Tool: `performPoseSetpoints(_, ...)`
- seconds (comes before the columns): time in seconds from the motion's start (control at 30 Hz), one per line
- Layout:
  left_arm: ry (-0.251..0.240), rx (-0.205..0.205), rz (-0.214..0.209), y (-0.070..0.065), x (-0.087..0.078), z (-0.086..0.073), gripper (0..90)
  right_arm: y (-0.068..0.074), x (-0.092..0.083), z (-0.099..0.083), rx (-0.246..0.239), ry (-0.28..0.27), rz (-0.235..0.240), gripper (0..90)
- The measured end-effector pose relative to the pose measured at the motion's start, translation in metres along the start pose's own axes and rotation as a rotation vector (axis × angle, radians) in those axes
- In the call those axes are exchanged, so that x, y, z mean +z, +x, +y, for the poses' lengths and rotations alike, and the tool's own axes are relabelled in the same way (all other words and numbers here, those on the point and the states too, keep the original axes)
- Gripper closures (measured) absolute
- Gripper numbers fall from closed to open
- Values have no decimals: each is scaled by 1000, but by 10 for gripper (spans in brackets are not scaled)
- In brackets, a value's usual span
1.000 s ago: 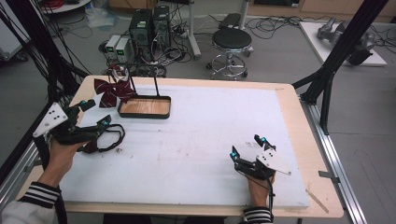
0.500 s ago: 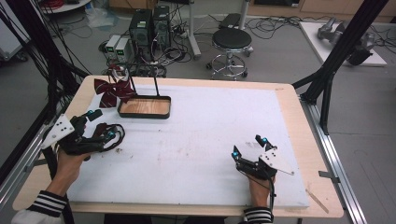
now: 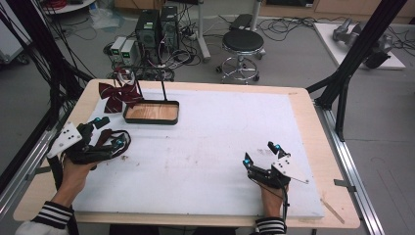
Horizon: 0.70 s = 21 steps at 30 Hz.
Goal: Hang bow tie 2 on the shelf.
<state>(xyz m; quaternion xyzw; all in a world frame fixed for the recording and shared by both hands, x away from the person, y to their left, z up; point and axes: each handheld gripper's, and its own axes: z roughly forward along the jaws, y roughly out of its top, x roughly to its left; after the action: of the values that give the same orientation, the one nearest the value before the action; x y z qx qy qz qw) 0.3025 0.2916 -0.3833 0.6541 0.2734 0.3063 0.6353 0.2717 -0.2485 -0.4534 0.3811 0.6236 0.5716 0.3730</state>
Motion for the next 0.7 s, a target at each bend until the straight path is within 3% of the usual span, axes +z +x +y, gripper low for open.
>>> performPoseSetpoints(0.5,21,-5,26,7,-7,3,169,-1,0,0,7,-3,0,93)
performPoseSetpoints(0.7,65,-1,55,16,-15,4,168,-1,0,0,7,-3,0,93)
